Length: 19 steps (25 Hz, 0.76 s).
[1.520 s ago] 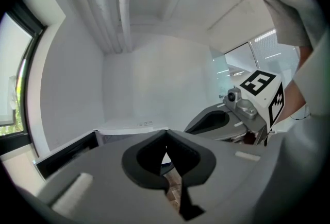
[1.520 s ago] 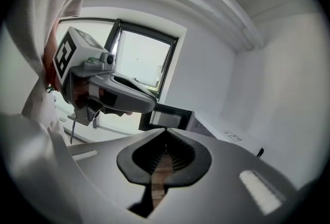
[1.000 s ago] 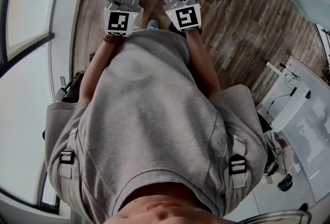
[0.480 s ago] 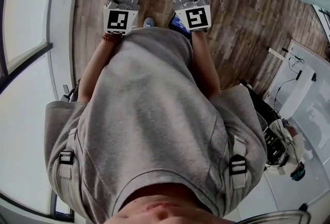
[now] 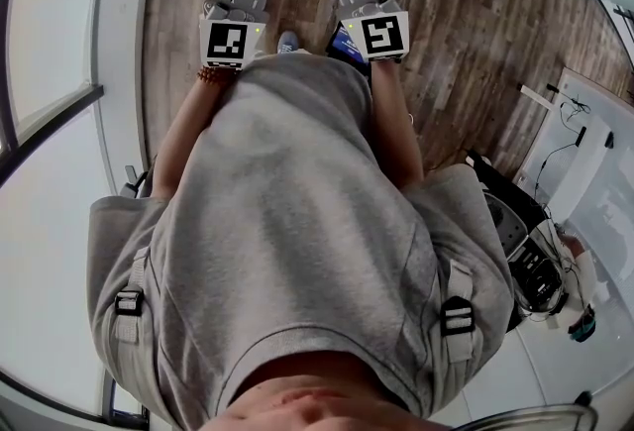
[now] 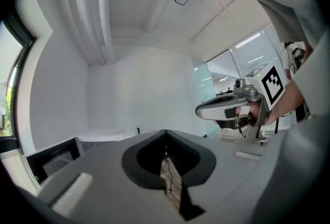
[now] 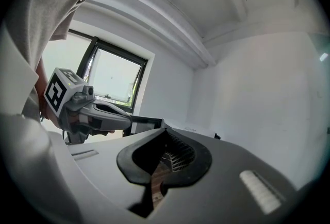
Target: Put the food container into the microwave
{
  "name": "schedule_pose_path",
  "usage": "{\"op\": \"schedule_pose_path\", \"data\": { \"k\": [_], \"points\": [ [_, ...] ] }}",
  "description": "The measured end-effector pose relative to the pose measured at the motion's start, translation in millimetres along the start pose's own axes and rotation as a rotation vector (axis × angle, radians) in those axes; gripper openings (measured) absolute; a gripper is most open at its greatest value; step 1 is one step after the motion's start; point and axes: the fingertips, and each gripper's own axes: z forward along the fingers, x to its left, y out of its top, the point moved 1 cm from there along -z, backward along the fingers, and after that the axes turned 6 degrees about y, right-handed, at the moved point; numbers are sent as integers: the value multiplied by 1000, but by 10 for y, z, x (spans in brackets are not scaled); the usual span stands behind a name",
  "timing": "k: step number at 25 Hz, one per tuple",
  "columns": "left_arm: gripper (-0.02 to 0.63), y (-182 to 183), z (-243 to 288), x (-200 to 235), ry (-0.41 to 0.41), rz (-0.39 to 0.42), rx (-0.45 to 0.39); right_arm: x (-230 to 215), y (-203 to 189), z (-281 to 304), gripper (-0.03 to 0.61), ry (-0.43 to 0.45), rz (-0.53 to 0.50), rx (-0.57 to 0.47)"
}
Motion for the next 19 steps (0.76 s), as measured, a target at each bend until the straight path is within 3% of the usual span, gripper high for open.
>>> {"op": "schedule_pose_path", "data": {
  "k": [8, 13, 19],
  "points": [
    [2, -76, -348, 2, 6, -26, 6, 378, 18, -102, 14, 3, -29, 9],
    [2, -78, -297, -58, 2, -24, -23, 322, -1, -152, 14, -7, -32, -4],
    [2, -85, -384, -140, -10, -41, -2, 402, -23, -237, 14, -15, -51, -7]
  ]
}}
